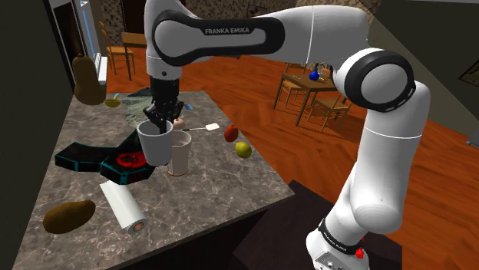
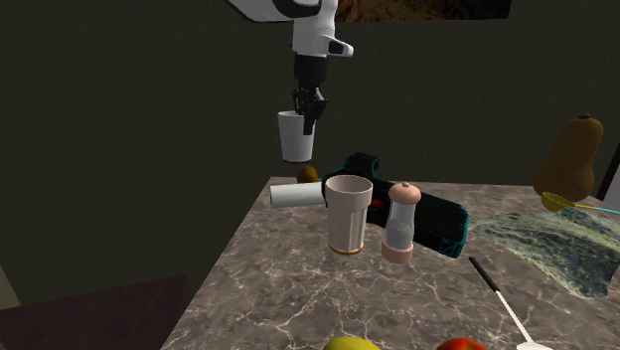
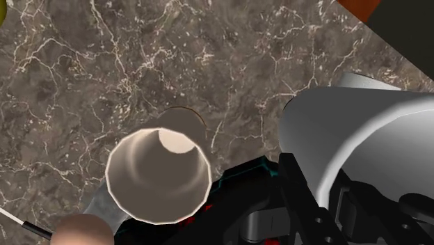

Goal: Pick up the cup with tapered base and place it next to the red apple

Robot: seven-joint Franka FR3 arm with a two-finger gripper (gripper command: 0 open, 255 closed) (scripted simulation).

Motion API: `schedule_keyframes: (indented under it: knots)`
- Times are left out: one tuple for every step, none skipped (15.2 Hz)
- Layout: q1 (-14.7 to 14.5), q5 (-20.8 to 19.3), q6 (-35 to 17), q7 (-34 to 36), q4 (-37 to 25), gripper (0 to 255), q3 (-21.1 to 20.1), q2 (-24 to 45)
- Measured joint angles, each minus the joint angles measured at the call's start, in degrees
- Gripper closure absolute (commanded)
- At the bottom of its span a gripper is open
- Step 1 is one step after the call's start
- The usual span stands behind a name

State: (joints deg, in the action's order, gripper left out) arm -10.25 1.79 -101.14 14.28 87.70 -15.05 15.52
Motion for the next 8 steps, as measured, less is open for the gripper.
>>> schedule_keyframes:
  knots:
    - [0.8,0.3,-0.2,-1.2,1.0,255,0.4,-0.7]
    - [1.7,0.4,-0.6,-2.5,1.9,255,0.8,-1.1]
    - [2.5,0.5,-0.3,-3.8,1.7,255,1.3,-1.1]
    - [3.4,0.7,-0.1,-5.1,2.1,255,1.8,-1.6]
    - [4.1,0.8,0.1,-6.3,2.3,255,2.2,-1.9]
    - [4.9,0.9,-0.1,-7.6,2.8,255,2.7,-2.2]
    - [5.7,1.0,0.3,-8.8,2.7,255,3.1,-2.4]
    - [6.6,1.2,0.3,-10.2,3.2,255,3.6,-2.8]
